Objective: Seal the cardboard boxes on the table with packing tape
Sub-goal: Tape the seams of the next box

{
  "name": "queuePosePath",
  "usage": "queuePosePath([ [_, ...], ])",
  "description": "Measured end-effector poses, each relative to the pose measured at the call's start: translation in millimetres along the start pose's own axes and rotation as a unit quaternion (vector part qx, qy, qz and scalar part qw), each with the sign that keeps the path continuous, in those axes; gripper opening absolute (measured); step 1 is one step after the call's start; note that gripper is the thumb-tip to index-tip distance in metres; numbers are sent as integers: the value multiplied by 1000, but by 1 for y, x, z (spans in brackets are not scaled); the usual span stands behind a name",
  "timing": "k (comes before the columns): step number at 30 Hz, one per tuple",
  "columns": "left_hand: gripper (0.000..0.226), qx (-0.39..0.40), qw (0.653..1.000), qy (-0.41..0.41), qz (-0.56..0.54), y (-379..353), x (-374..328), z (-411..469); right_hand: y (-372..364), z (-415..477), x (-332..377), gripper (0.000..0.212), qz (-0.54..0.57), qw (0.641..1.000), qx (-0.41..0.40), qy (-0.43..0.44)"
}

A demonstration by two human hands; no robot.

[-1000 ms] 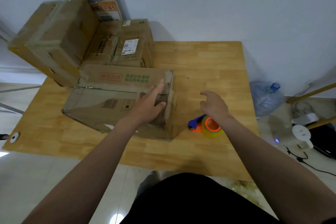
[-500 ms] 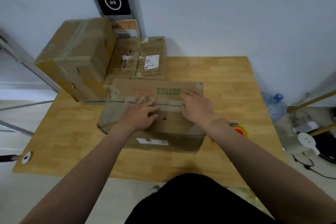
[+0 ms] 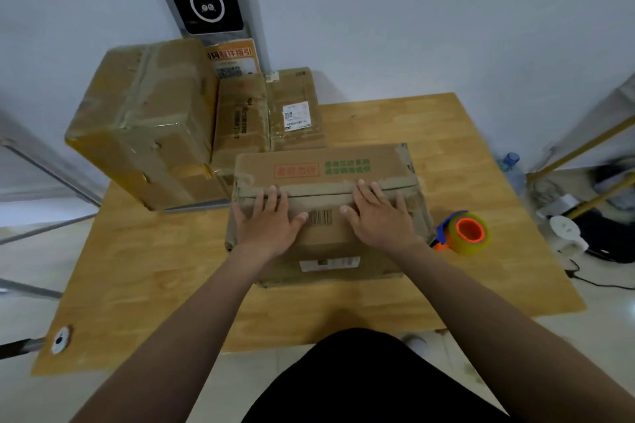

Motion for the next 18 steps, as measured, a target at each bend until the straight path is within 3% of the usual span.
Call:
queuePosePath([
  [11,81,-39,997,58,-36,8,27,-4,-2,-5,-62,75,-35,980,-38,-192],
  [14,77,-53,996,51,-56,10,26,-2,1,-7,-79,75,11,972,-64,-226],
  [18,73,-106,988,52,-103,16,30,4,8,-5,-92,65,120,967,-101,-201],
])
Point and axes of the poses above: each hand's wrist, its own z-axis towards the middle knuckle, its own y-axis out of the back of the hand, x = y × z, the point moved 8 cm from there along z, towards the middle knuckle, and after that the axes turned 9 degrees about -z, right-handed, at the moved point
